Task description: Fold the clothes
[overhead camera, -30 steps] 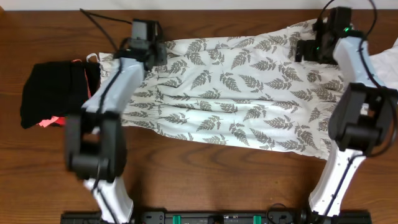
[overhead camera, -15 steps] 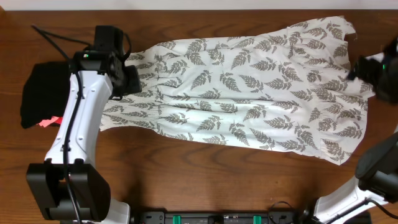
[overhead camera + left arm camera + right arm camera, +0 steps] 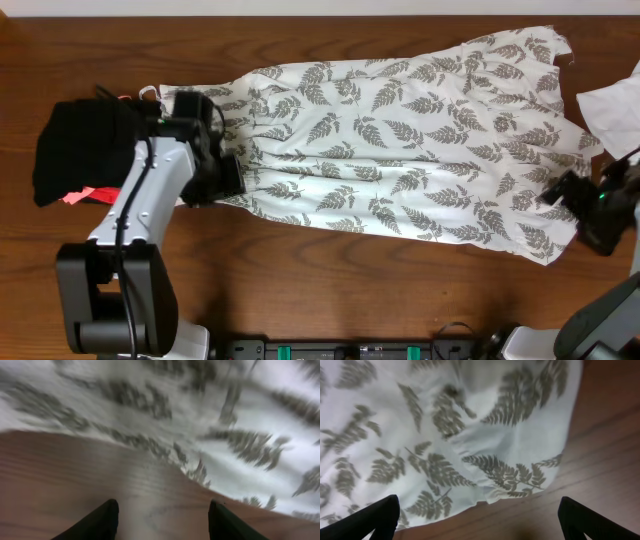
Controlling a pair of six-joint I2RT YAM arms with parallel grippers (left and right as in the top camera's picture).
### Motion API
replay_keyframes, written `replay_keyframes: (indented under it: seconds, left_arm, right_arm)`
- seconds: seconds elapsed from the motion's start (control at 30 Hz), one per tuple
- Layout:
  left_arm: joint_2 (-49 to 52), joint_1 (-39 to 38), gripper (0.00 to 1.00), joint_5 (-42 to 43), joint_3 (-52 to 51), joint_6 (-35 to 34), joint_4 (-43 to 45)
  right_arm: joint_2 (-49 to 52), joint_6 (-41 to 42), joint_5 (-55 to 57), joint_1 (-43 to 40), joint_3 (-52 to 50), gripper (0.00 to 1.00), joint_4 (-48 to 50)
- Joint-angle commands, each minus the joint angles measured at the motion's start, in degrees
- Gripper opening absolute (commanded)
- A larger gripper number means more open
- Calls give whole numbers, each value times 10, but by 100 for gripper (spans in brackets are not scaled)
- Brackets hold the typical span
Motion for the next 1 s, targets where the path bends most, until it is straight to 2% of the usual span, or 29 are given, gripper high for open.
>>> replay_keyframes:
  seconds: [0.0,0.23,0.4,0.57,0.7,0.77,0.83,0.87,0.9,0.97]
  left_arm:
    - [2,-16,58,27,-37,12,10]
    - [2,-41,58,33,-84,11,48]
    - [2,-44,59,33,-96,9,80]
    - [2,-44,59,33,-100,9,85]
    - [2,-44,59,33,-100,9,88]
    - [2,-44,59,33,-100,9,90]
    - [2,-44,59,33,-100,9,92]
    - [2,-44,59,33,-100,9,94]
    - [2,-44,59,33,-100,9,96]
    - [2,-44,59,33,-100,9,98]
  right_arm:
    - [0,20,-2,-5,-52,99,27]
    - [0,39,21,-51,-149,99,111]
    - [0,39,16,-99,-182,99,164]
    - [0,42,11,-111,-201,99,198]
    - [0,57,10,-110,-221,90,228]
    - [0,59,6,-110,-232,73,247]
    - [0,64,5,-110,-242,49,259]
    - [0,65,0,-110,-247,44,264]
    - [0,65,-11,-110,-251,42,270]
    - [0,64,-14,-108,-252,44,269]
